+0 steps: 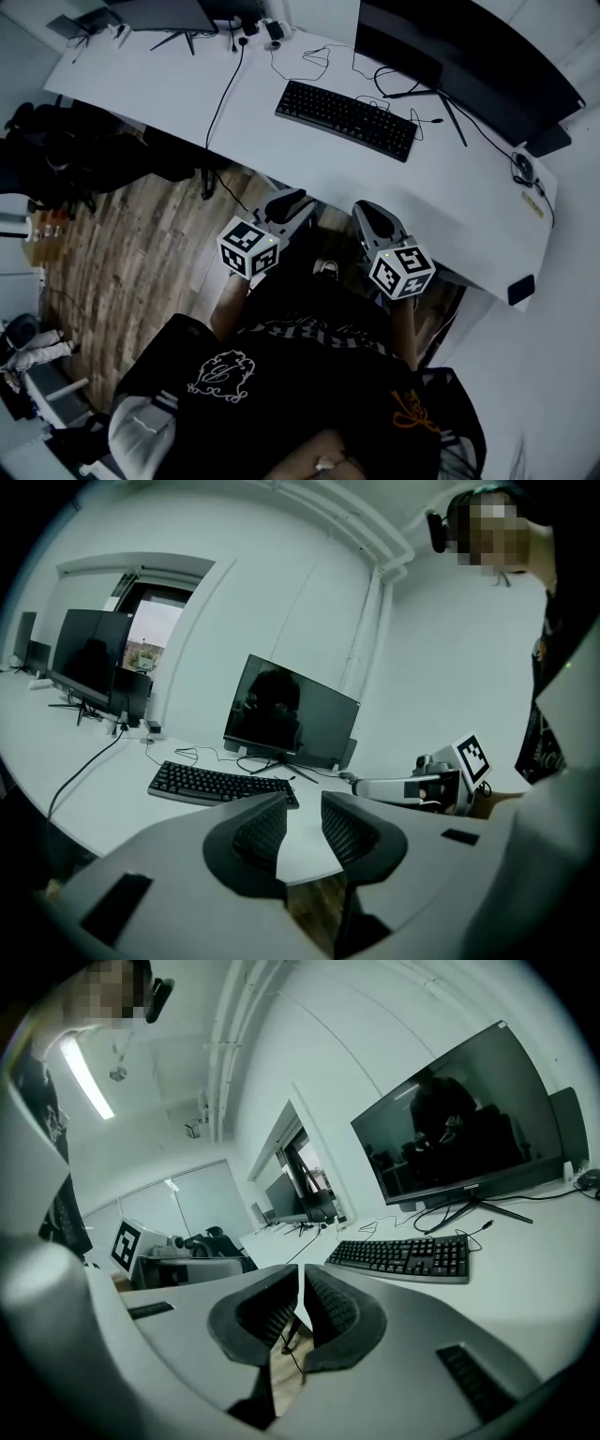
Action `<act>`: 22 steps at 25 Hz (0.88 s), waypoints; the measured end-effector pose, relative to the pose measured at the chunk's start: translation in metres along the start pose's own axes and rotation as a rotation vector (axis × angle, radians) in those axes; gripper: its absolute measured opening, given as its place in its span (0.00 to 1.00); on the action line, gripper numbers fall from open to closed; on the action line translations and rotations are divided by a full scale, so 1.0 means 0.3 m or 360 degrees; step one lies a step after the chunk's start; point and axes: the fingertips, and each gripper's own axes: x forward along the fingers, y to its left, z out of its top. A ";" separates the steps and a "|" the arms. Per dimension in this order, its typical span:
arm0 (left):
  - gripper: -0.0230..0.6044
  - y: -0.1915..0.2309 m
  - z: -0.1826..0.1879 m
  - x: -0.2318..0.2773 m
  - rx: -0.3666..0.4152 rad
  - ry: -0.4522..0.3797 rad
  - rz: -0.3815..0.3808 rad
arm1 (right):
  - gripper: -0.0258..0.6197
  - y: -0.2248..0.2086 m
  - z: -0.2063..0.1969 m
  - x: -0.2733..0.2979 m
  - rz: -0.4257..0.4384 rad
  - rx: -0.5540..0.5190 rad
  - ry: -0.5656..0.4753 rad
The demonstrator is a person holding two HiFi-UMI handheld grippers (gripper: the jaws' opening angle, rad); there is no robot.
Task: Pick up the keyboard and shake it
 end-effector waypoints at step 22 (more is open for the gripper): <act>0.15 0.073 0.066 -0.334 0.0072 -0.0087 0.0036 | 0.06 0.387 0.024 0.099 0.0076 -0.0155 -0.0114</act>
